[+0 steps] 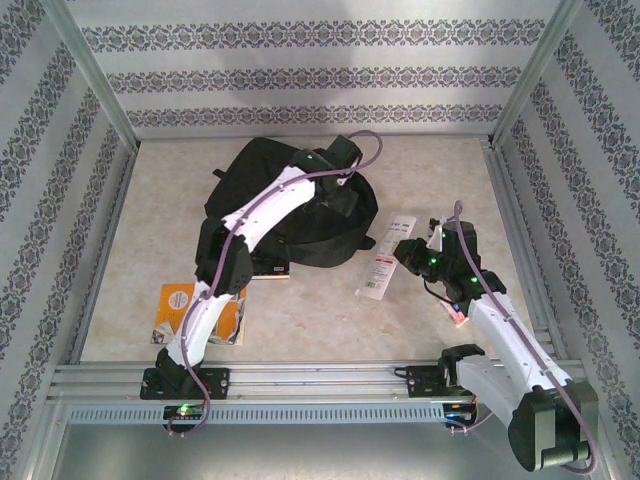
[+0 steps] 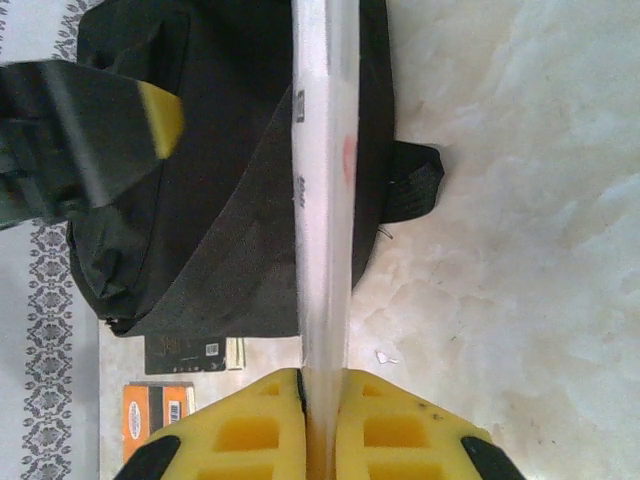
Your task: Pack the student bag
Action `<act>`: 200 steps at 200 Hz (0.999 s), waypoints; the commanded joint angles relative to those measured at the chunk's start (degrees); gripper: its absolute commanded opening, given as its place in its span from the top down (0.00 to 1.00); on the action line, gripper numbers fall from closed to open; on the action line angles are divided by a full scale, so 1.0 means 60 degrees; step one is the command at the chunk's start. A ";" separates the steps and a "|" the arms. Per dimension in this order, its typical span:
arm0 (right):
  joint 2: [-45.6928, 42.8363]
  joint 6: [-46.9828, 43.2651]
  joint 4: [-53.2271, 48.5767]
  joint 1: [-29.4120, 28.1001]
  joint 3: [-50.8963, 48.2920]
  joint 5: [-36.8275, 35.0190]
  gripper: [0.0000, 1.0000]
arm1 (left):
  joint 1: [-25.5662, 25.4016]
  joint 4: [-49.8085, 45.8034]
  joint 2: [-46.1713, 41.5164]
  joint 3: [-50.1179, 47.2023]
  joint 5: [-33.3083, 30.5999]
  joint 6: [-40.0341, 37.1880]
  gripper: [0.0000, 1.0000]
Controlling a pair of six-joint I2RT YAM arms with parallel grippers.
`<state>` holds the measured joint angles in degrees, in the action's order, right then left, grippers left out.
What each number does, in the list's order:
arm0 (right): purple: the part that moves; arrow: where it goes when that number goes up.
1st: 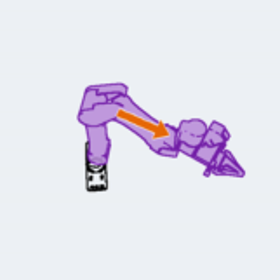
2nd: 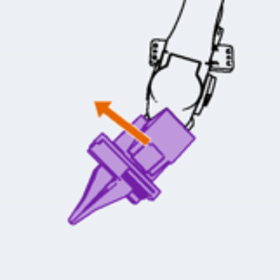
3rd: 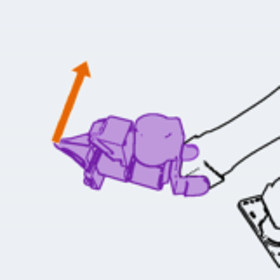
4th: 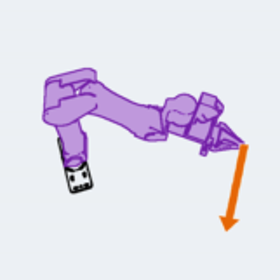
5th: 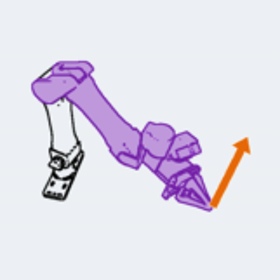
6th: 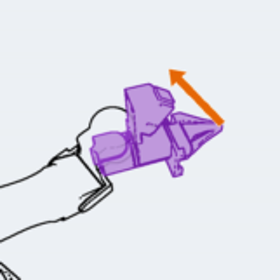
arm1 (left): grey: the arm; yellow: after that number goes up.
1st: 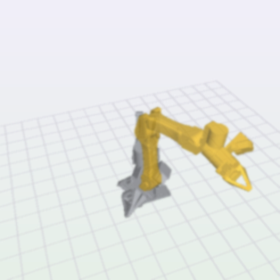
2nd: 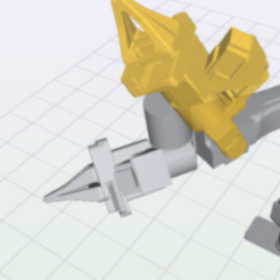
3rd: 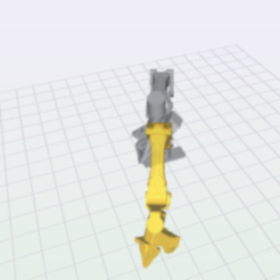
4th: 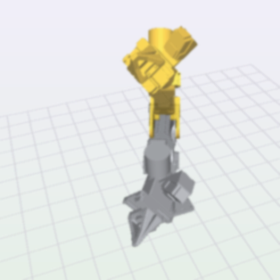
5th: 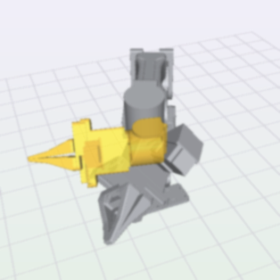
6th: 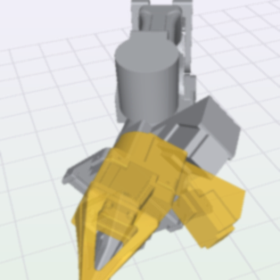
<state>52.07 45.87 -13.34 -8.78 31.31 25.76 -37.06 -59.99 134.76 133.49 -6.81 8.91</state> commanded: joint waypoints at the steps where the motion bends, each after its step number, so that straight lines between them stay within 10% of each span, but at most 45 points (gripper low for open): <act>1: -0.0035 -0.0304 -0.0044 -0.0016 0.0260 0.0156 0.95 | 0.0042 -0.0940 0.0059 0.0471 -0.1788 -0.0398 0.18; 200: 0.0709 -0.0525 -0.0042 -0.0088 0.0827 0.0306 0.95 | 0.1656 0.0449 -0.0090 -0.0938 0.0699 0.0141 0.33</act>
<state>55.90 44.23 -13.54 -8.80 34.06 27.03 -27.35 -59.48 132.68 129.47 -5.93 8.38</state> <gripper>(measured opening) 0.085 0.681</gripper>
